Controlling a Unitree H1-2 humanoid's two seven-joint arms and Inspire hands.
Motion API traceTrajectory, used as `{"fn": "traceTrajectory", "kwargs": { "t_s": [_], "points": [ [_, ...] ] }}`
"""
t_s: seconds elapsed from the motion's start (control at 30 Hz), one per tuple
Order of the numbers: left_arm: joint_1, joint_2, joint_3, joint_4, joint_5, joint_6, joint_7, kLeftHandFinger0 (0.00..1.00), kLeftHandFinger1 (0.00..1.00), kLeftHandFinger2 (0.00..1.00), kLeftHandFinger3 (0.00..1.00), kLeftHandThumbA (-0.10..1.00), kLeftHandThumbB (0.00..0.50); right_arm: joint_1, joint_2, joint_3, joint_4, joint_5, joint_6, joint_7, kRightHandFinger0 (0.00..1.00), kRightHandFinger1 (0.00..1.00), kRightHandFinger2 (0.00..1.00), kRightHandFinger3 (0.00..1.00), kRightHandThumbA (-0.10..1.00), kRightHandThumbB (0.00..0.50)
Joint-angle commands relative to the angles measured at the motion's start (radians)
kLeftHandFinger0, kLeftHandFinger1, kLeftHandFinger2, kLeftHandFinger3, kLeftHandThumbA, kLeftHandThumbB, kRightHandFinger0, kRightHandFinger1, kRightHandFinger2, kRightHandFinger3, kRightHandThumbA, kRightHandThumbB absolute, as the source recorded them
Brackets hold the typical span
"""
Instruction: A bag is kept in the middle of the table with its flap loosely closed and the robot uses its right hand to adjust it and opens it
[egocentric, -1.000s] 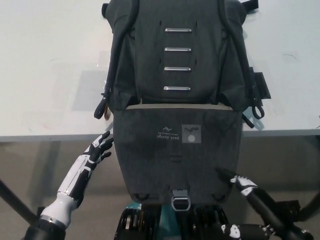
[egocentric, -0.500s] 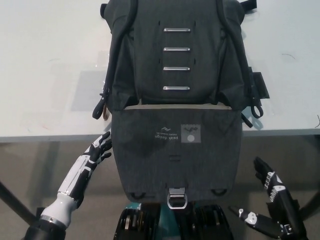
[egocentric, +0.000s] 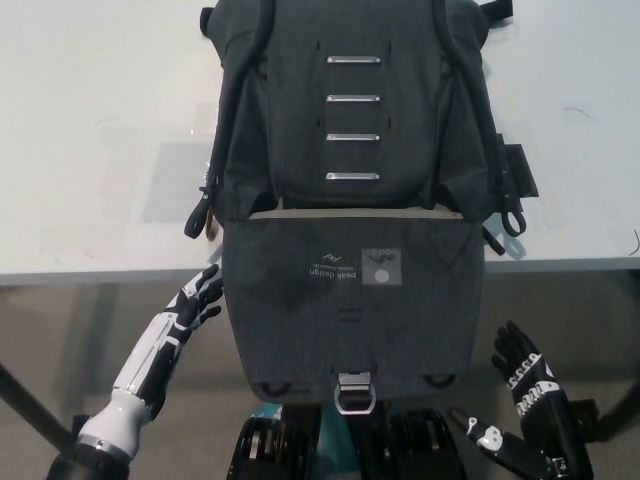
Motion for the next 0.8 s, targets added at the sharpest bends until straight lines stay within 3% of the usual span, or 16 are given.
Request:
{"fn": "traceTrajectory", "kwargs": {
  "t_s": [0.0, 0.37, 0.5, 0.63, 0.77],
  "points": [
    [0.003, 0.009, 0.018, -0.046, -0.011, -0.026, 0.005, 1.0, 1.0, 1.0, 1.0, 1.0, 0.049, -0.021, 0.006, 0.007, 0.005, 0.038, -0.064, 0.026, 1.0, 1.0, 1.0, 1.0, 1.0, 0.257],
    [0.019, 0.007, 0.028, -0.051, -0.015, -0.024, 0.005, 1.0, 1.0, 1.0, 1.0, 1.0, 0.059, -0.035, 0.003, 0.009, 0.035, 0.027, -0.073, 0.022, 1.0, 1.0, 1.0, 1.0, 1.0, 0.321],
    [0.02, 0.006, 0.026, -0.043, -0.014, -0.029, 0.003, 1.0, 1.0, 1.0, 1.0, 1.0, 0.057, -0.031, 0.001, 0.013, 0.029, 0.025, -0.058, 0.023, 1.0, 1.0, 1.0, 1.0, 1.0, 0.313],
    [0.019, 0.003, 0.026, -0.036, -0.007, -0.036, 0.008, 1.0, 1.0, 1.0, 1.0, 1.0, 0.044, -0.033, -0.006, 0.016, 0.04, 0.014, -0.071, 0.025, 1.0, 1.0, 1.0, 1.0, 1.0, 0.267],
    [0.02, 0.004, 0.025, -0.04, -0.01, -0.029, 0.004, 1.0, 1.0, 1.0, 1.0, 1.0, 0.048, -0.04, -0.011, 0.02, 0.05, 0.003, -0.073, 0.024, 1.0, 1.0, 1.0, 1.0, 1.0, 0.274]
  ]
}}
